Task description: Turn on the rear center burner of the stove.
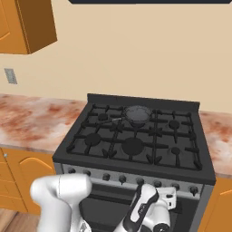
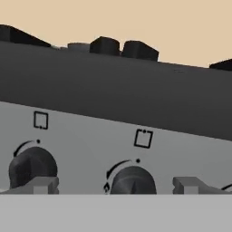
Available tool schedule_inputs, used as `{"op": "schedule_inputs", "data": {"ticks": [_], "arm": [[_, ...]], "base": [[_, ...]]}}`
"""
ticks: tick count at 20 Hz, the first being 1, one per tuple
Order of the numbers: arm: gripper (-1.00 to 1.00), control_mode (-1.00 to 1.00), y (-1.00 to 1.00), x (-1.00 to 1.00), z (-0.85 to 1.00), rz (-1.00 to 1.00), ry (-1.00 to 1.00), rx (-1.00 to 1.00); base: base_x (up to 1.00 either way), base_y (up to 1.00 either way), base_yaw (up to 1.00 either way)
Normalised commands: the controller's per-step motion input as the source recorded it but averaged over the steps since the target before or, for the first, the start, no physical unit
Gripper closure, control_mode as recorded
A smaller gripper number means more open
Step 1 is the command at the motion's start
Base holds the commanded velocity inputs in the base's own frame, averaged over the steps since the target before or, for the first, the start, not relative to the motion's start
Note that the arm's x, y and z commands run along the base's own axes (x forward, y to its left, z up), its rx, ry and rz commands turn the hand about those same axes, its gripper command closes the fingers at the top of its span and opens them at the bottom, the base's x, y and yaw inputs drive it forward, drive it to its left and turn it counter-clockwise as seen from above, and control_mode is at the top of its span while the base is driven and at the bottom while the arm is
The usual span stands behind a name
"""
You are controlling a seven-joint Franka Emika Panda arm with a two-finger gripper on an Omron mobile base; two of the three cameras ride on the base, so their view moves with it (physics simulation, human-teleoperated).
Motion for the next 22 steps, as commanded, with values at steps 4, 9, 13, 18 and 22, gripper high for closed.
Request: {"op": "schedule_inputs", "data": {"ticks": [4, 9, 13, 18, 22], "arm": [[-1.0, -1.0, -0.33, 0.31, -0.39, 0.0, 0.0, 0.0], [-1.0, -1.0, -0.25, 0.26, -0.33, 0.0, 0.0, 0.0], [1.0, -1.0, -0.08, 0.21, -0.12, 0.0, 0.0, 0.0], [1.0, -1.0, -0.01, 0.11, -0.01, 0.0, 0.0, 0.0], [1.0, -1.0, 0.0, 0.0, 0.0, 0.0, 0.0, 0.0]], "base": [[0.0, 0.0, 0.0], [0.0, 0.0, 0.0], [0.0, 0.0, 0.0], [0.0, 0.0, 0.0], [0.0, 0.0, 0.0]]}}
